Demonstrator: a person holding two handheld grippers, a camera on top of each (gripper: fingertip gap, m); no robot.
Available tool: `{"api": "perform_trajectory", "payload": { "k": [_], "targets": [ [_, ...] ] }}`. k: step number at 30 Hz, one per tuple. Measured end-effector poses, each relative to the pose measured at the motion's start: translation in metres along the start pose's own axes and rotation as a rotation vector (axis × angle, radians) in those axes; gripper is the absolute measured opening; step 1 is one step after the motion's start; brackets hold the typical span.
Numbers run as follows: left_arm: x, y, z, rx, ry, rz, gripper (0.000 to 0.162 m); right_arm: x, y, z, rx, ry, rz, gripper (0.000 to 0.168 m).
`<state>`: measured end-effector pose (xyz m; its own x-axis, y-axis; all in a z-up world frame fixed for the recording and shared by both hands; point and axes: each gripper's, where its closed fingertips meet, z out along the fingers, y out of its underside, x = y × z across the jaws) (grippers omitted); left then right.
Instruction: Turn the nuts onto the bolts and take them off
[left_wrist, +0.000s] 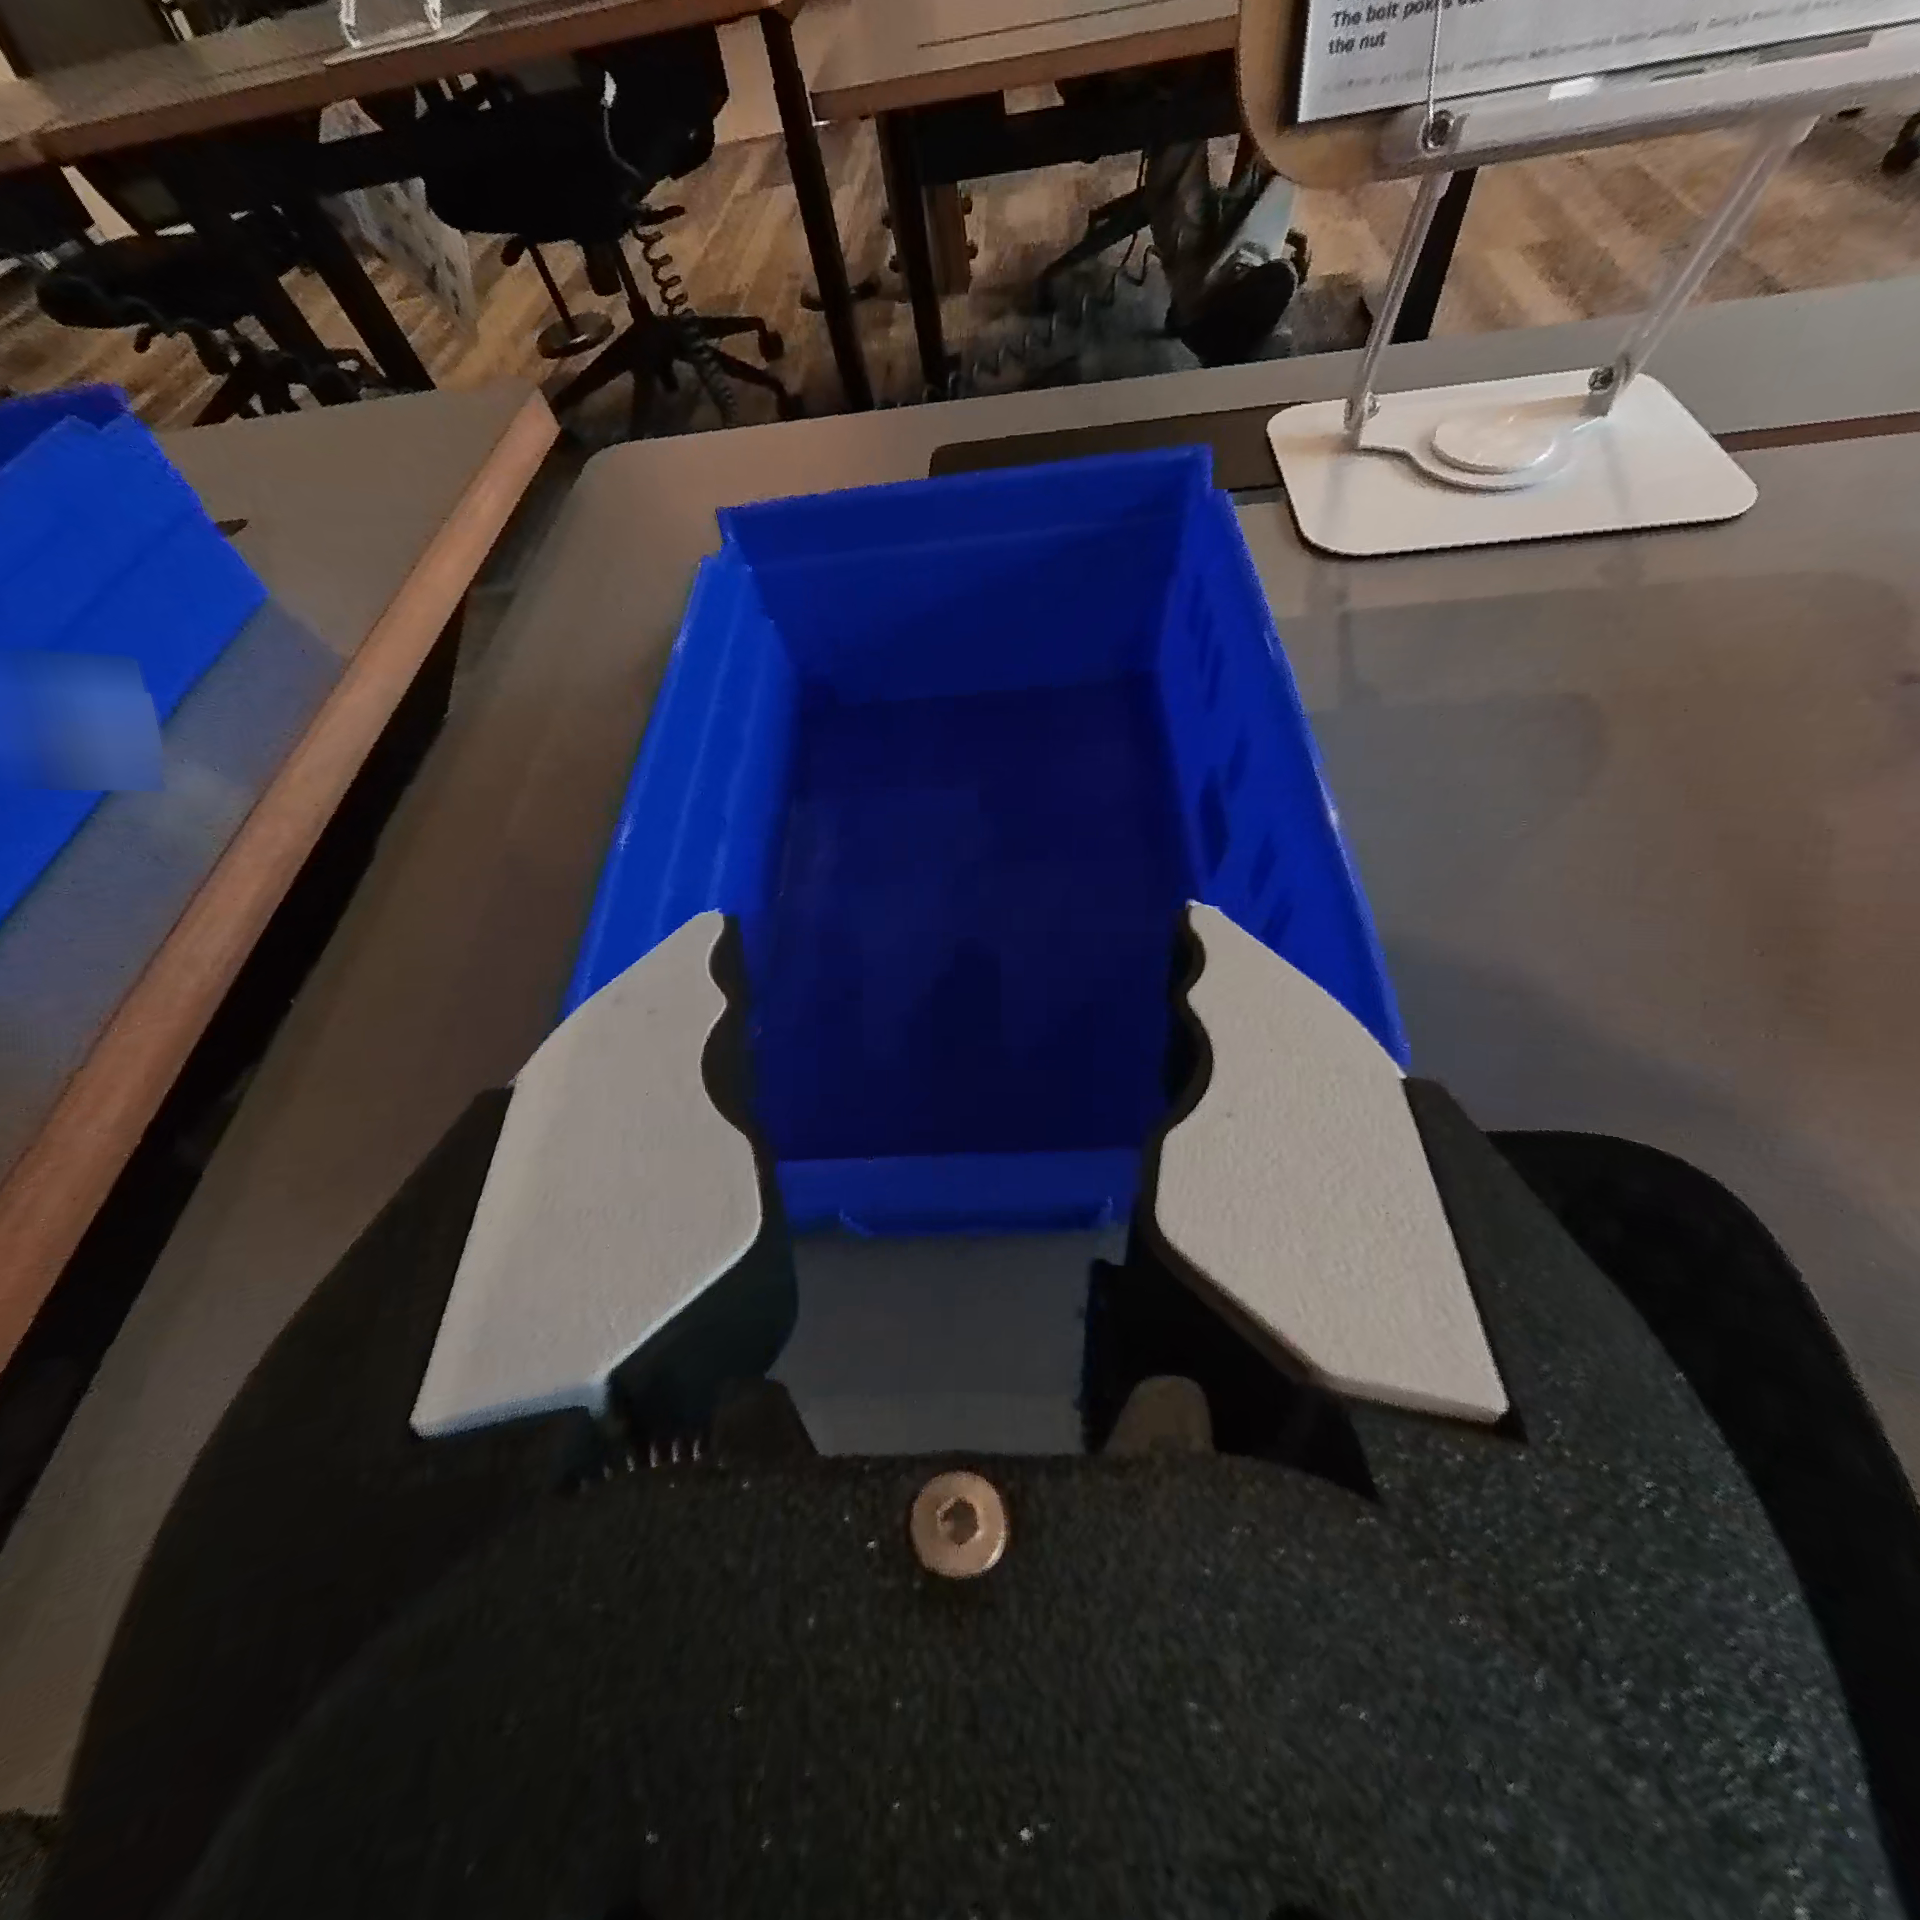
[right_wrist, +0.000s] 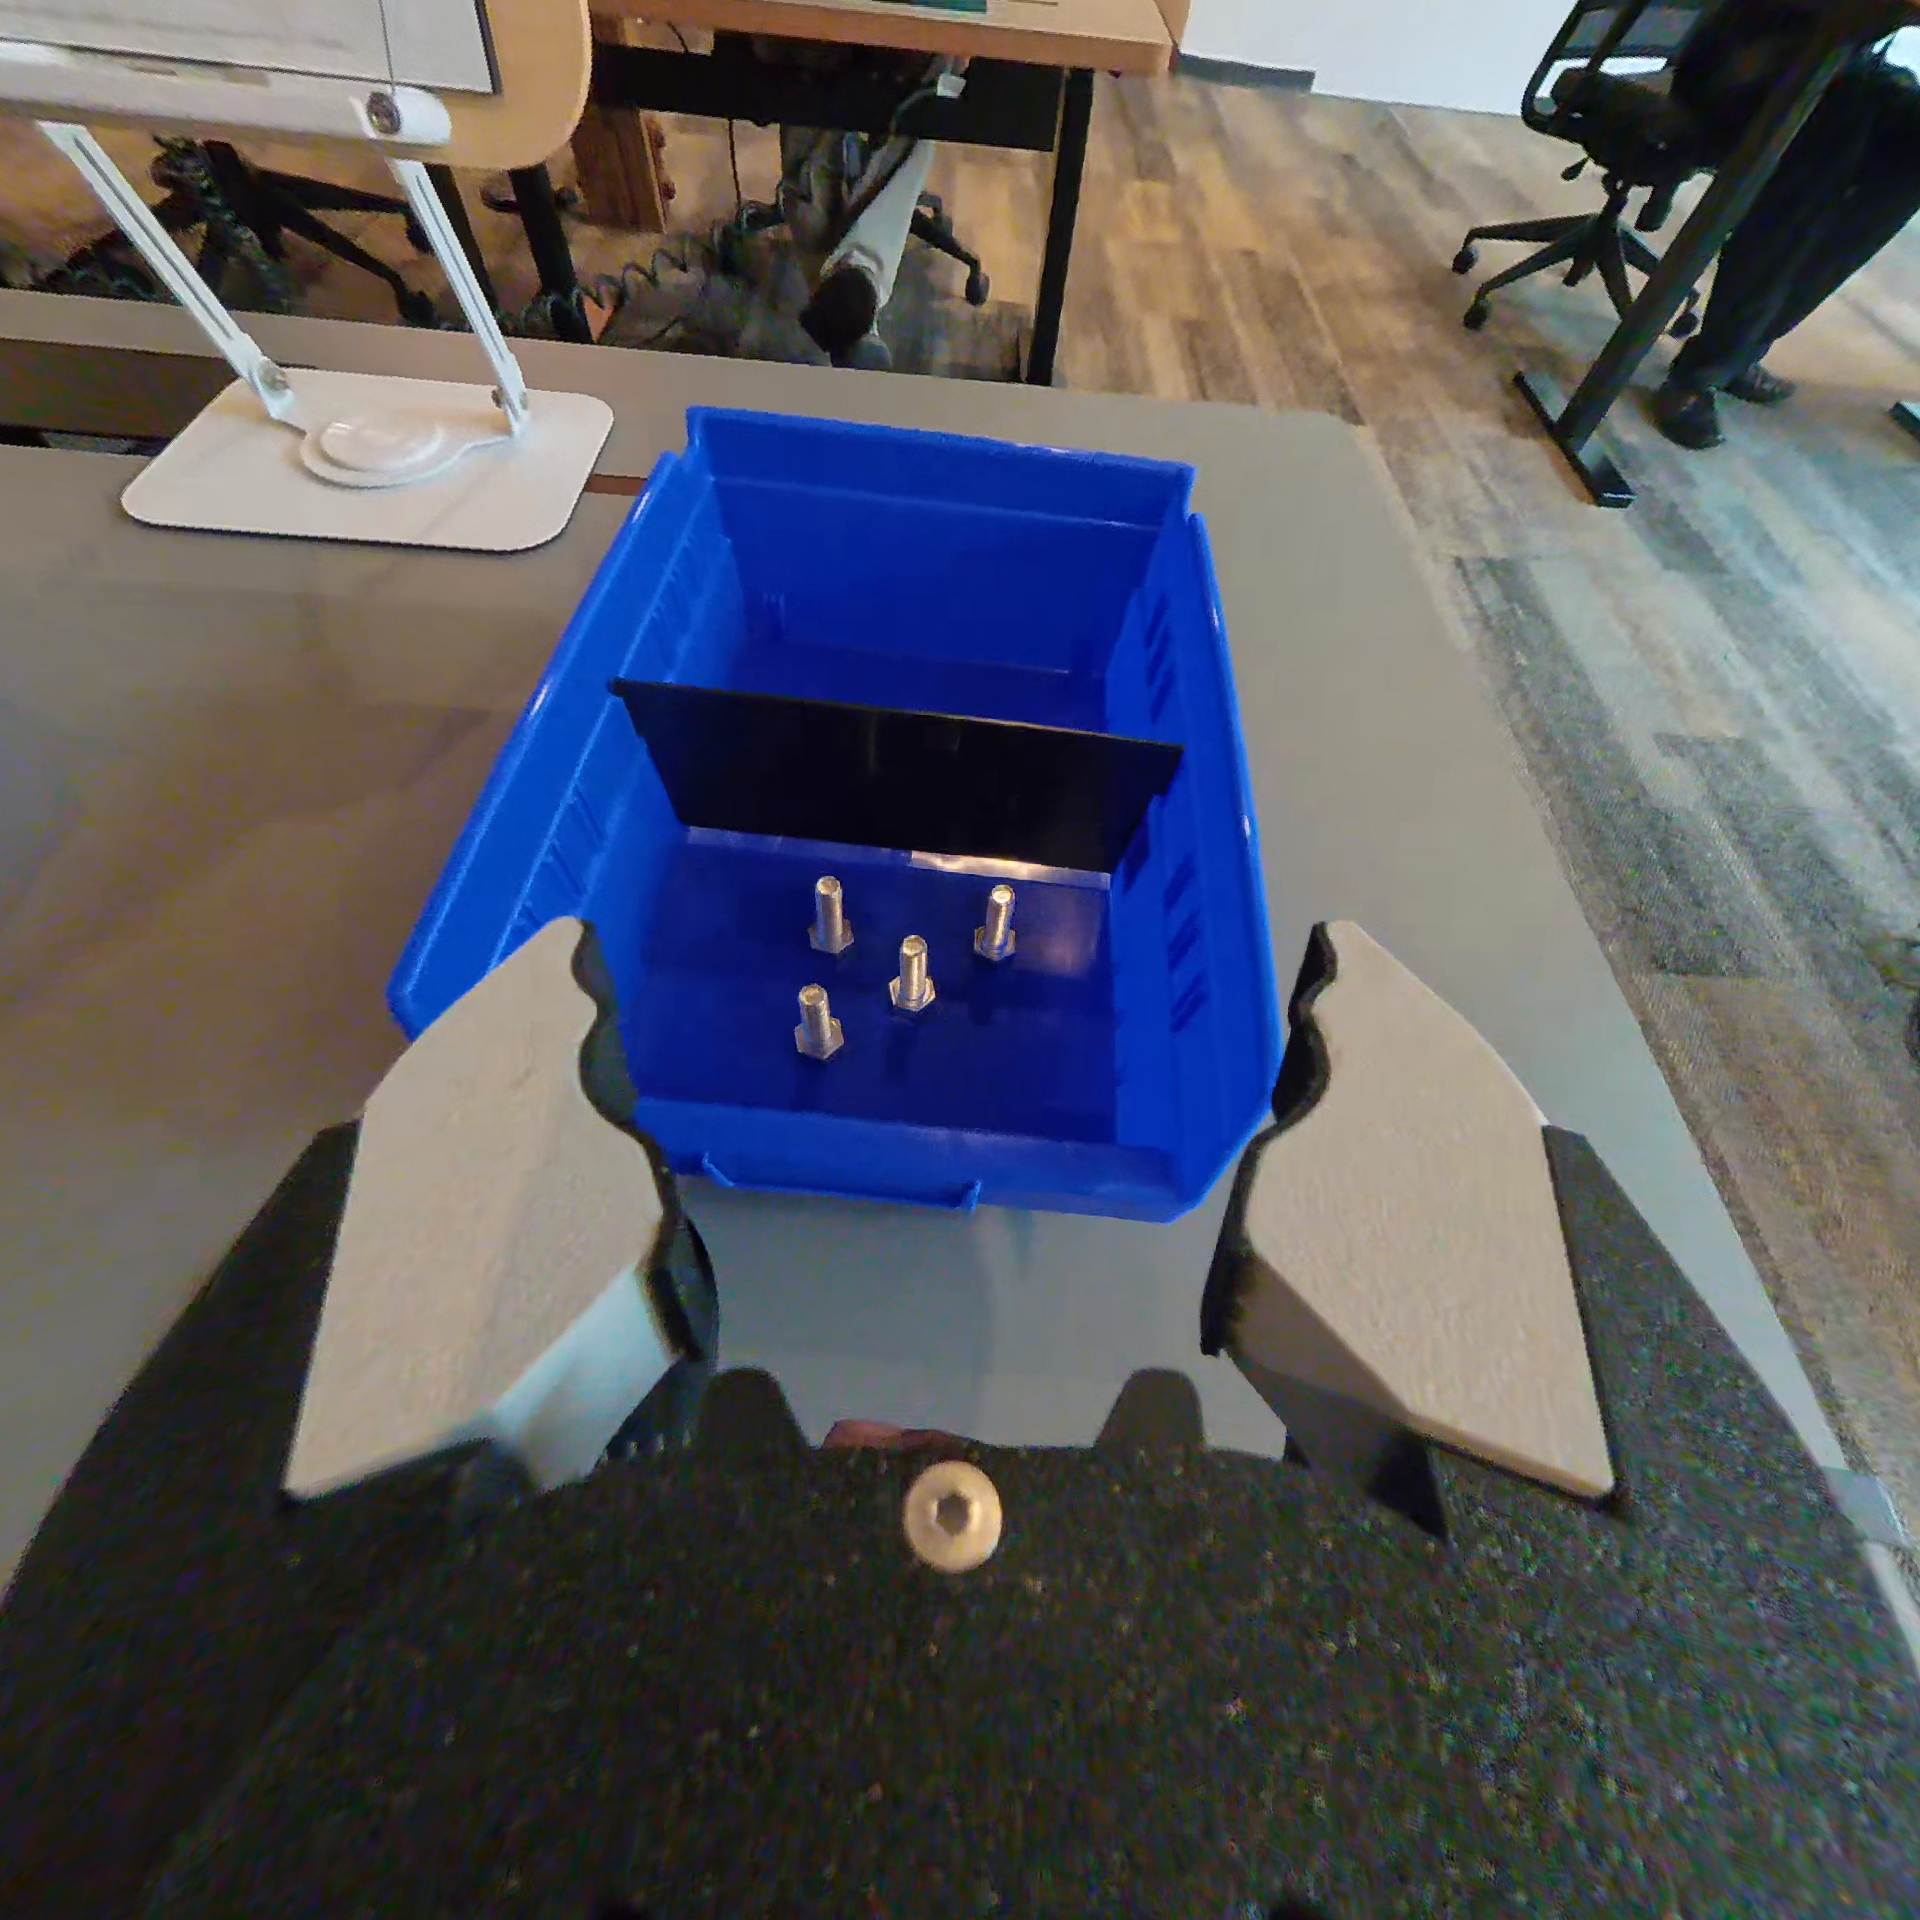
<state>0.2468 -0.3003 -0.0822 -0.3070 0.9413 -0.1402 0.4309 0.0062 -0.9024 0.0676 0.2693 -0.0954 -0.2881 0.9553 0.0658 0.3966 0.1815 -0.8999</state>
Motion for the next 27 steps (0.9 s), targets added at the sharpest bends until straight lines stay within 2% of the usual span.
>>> {"api": "perform_trajectory", "payload": {
  "k": [15,24,27],
  "targets": [
    [-0.020,0.017,0.003,-0.064,-0.031,0.014,0.073,0.018,0.017,0.003,-0.087,0.032,-0.033,0.116],
    [-0.038,0.029,0.004,-0.099,-0.061,0.000,0.070,0.040,0.029,0.009,-0.122,0.021,-0.009,0.097],
    [-0.052,0.037,0.009,-0.119,-0.107,-0.006,0.070,0.044,0.036,0.018,-0.145,-0.002,0.011,0.097]
  ]
}}
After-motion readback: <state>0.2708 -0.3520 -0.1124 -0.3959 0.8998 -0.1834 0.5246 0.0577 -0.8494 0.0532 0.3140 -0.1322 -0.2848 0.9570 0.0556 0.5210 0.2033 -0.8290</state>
